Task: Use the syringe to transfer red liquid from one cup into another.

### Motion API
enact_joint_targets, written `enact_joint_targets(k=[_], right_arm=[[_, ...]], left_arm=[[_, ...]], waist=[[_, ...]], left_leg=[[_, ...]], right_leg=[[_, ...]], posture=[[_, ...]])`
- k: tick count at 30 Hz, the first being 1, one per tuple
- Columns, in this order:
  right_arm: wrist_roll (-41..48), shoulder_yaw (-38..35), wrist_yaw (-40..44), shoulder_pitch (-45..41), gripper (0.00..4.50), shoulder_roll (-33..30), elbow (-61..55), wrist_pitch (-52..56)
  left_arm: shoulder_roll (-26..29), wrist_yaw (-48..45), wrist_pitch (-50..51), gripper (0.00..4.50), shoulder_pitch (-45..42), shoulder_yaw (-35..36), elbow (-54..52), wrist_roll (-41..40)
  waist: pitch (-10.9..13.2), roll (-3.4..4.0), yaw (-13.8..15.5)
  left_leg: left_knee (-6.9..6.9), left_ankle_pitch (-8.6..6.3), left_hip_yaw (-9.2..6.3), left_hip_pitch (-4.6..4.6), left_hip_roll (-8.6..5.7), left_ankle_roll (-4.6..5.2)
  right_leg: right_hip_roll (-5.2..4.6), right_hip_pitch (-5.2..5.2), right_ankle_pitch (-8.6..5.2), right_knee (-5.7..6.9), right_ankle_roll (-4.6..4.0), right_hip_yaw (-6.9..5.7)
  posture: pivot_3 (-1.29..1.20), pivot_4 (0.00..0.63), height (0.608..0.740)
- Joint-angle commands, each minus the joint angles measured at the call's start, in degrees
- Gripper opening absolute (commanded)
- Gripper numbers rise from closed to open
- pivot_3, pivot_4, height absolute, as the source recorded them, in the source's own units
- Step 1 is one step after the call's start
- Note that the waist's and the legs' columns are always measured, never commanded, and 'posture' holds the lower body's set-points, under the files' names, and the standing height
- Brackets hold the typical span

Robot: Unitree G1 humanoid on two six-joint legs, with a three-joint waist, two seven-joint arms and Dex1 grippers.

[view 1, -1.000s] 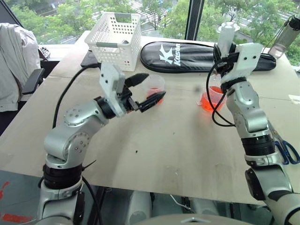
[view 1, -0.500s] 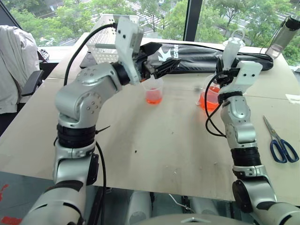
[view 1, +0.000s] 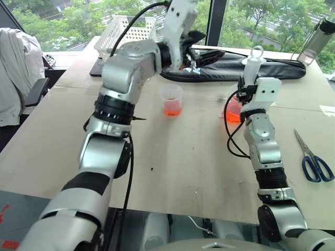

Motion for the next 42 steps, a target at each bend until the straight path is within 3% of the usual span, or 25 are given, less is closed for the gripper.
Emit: enact_joint_targets(k=[1, 10, 20, 25, 31, 42], right_arm=[[-0.5, -0.8, -0.5, -0.5, 1.51, 0.5, -1.4, 0.0], [-1.4, -0.4, -0.4, -0.5, 1.51, 1.9, -2.8, -0.2], [-3.9, 0.6, -1.2, -0.9, 1.51, 3.1, -4.2, 0.5], [-4.7, 0.9, -1.4, -0.4, 1.50, 3.8, -5.2, 1.0], [-5.1, 1.0, -1.4, -0.3, 1.49, 4.5, -5.8, 1.4], [-4.2, 0.6, -1.9, 0.6, 1.49, 5.9, -7.1, 3.4]], left_arm=[[-2.5, -1.4, -4.1, 4.50, -4.3, -0.1, 6.0, 3.0], [-9.6, 0.0, -12.7, 4.50, -12.2, 1.4, 24.3, 8.3], [-14.1, 2.6, -19.5, 4.50, -17.0, 3.4, 35.2, 12.4], [-15.5, 3.3, -22.1, 2.89, -18.0, 3.8, 38.0, 14.1], [-17.0, 3.3, -24.2, 0.02, -18.5, 4.6, 39.9, 15.5], [-17.4, 1.9, -26.7, 0.00, -19.8, 6.0, 40.7, 15.6]], waist=[[0.0, 0.00, 0.0], [0.0, -0.01, -0.1], [0.0, -0.02, -0.1], [0.0, -0.01, -0.1], [0.0, -0.02, 0.0], [0.0, -0.01, -0.1]], left_leg=[[0.00, 0.00, 0.00, 0.00, 0.00, 0.00], [0.00, 0.00, -0.03, -0.03, -0.01, 0.00], [-0.06, -0.01, -0.05, -0.06, -0.02, 0.01], [-0.06, -0.01, -0.05, -0.07, -0.03, 0.01], [-0.05, -0.01, -0.05, -0.11, -0.04, 0.01], [-0.06, -0.01, -0.07, -0.11, -0.04, 0.01]], right_leg=[[0.00, 0.00, 0.00, 0.00, 0.00, 0.01], [0.01, 0.00, 0.00, -0.01, 0.00, 0.01], [0.01, -0.04, -0.01, -0.08, 0.01, 0.00], [0.01, -0.06, -0.01, -0.08, 0.01, 0.00], [0.00, -0.06, -0.01, -0.09, 0.01, 0.00], [0.01, -0.08, -0.01, -0.07, 0.01, -0.01]], posture=[[0.00, 0.150, 0.724], [0.00, 0.150, 0.724], [0.00, 0.150, 0.724], [0.00, 0.150, 0.724], [0.00, 0.150, 0.724], [0.00, 0.150, 0.724]])
